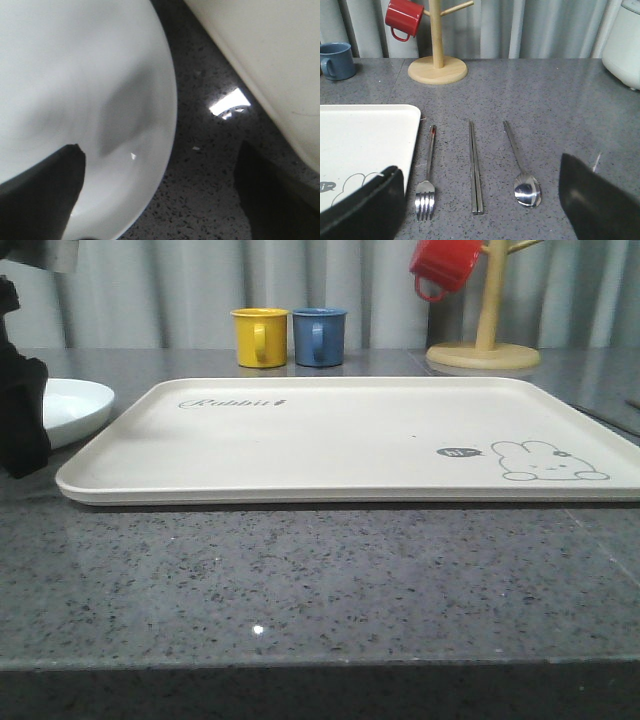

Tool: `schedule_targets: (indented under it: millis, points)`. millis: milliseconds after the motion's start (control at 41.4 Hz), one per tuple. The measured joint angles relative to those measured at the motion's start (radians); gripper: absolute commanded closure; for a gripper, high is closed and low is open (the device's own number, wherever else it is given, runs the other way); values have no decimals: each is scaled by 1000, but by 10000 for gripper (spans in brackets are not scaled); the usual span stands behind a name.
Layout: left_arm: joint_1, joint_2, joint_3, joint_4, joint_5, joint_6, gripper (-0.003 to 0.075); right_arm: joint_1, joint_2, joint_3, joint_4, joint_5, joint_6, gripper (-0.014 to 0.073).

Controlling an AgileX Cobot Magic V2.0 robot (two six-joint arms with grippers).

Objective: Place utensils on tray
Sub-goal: 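Grasp the rim of the white plate with the left gripper, then lift the white plate and lower it onto the cream tray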

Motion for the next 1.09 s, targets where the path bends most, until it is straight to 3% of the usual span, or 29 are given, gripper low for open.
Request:
schedule_targets:
  millis: [218, 484, 653, 1088]
  points:
    - [0, 2, 0, 1, 2, 0, 448, 0, 0, 0, 0, 0, 0, -52]
    - [0, 16, 0, 1, 3, 0, 525, 0, 0, 0, 0, 0, 0, -52]
    - [0, 16, -2, 2, 4, 1, 741, 0, 0, 0, 0, 0, 0, -52]
    - [0, -1, -82, 17, 45, 7, 739, 0, 0, 0, 0, 0, 0, -52]
